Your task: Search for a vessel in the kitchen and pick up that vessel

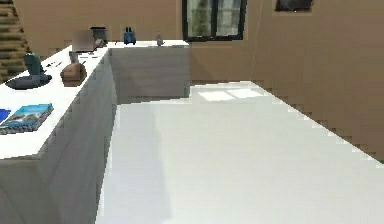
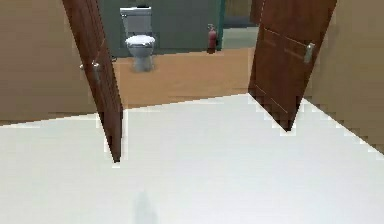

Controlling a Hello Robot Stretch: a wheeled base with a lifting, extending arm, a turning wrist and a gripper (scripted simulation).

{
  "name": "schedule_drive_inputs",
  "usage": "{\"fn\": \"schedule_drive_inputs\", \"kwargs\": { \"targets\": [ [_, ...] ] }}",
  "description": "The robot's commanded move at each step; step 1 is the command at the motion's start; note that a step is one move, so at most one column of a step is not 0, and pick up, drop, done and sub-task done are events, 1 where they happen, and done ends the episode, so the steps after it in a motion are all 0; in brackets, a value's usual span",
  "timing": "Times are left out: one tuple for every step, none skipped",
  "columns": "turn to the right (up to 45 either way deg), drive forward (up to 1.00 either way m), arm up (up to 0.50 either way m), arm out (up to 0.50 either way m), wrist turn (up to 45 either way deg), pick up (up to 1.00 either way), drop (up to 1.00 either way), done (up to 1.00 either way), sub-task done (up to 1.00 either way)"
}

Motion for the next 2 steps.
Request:
{"fn": "schedule_drive_inputs", "kwargs": {
  "targets": [
    [-3.0,0.0,0.0,0.0,0.0,0.0,0.0,0.0,0.0],
    [0.0,0.55,0.0,0.0,0.0,0.0,0.0,0.0,0.0]
  ]
}}
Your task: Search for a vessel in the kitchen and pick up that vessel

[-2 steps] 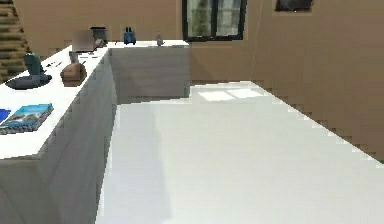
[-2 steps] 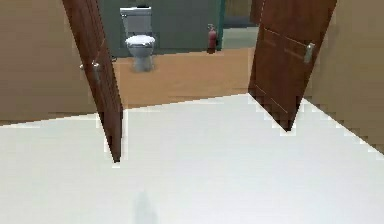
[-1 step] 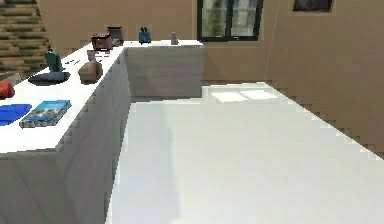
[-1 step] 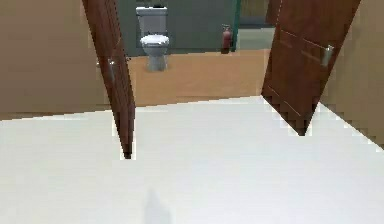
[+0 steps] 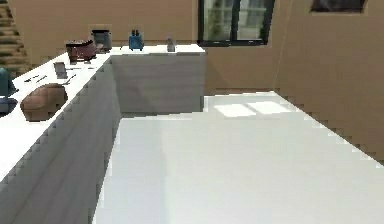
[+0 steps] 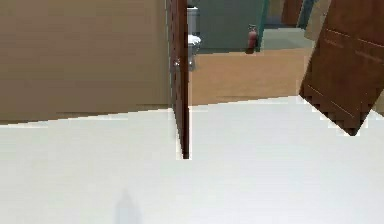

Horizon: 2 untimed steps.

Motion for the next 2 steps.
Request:
{"fn": "schedule_drive_inputs", "kwargs": {
  "targets": [
    [-9.0,0.0,0.0,0.0,0.0,0.0,0.0,0.0,0.0],
    [0.0,1.0,0.0,0.0,0.0,0.0,0.0,0.0,0.0]
  ]
}}
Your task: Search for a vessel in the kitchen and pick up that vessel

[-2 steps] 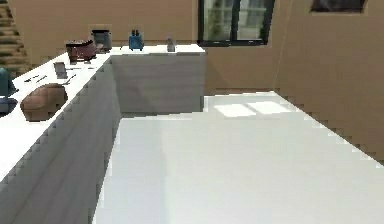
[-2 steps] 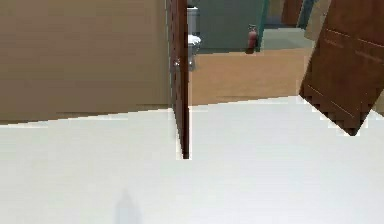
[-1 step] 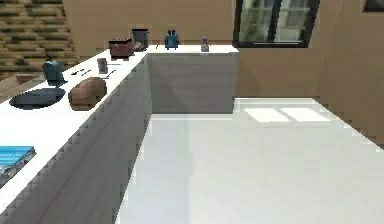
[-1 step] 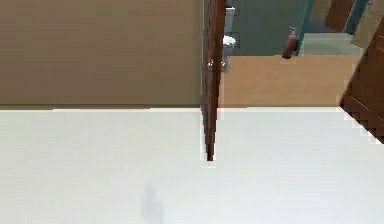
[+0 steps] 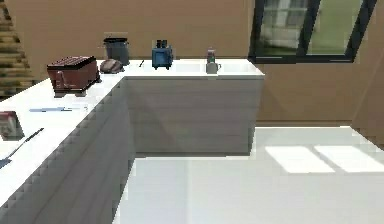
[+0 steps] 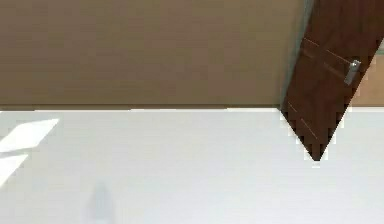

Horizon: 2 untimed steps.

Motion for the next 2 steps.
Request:
{"fn": "schedule_drive_inputs", "kwargs": {
  "targets": [
    [0.0,0.85,0.0,0.0,0.0,0.0,0.0,0.0,0.0],
    [-45.0,0.0,0.0,0.0,0.0,0.0,0.0,0.0,0.0]
  ]
}}
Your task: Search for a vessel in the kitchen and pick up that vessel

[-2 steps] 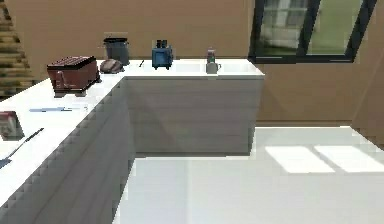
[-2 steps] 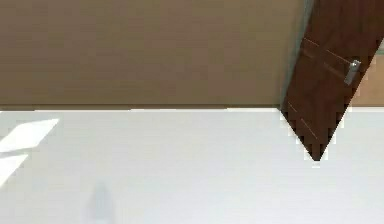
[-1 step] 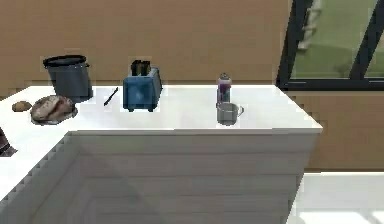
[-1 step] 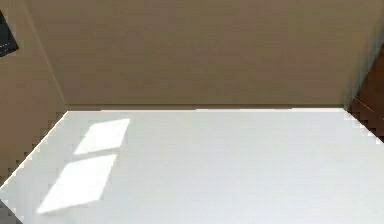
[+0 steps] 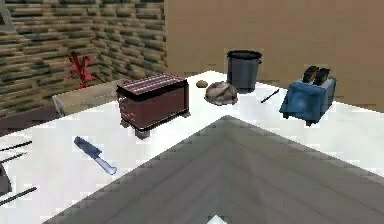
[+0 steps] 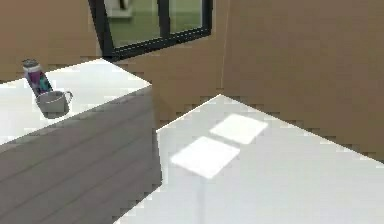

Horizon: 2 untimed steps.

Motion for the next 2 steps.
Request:
{"fn": "schedule_drive_inputs", "kwargs": {
  "targets": [
    [-30.0,0.0,0.0,0.0,0.0,0.0,0.0,0.0,0.0],
    [45.0,0.0,0.0,0.0,0.0,0.0,0.0,0.0,0.0]
  ]
}}
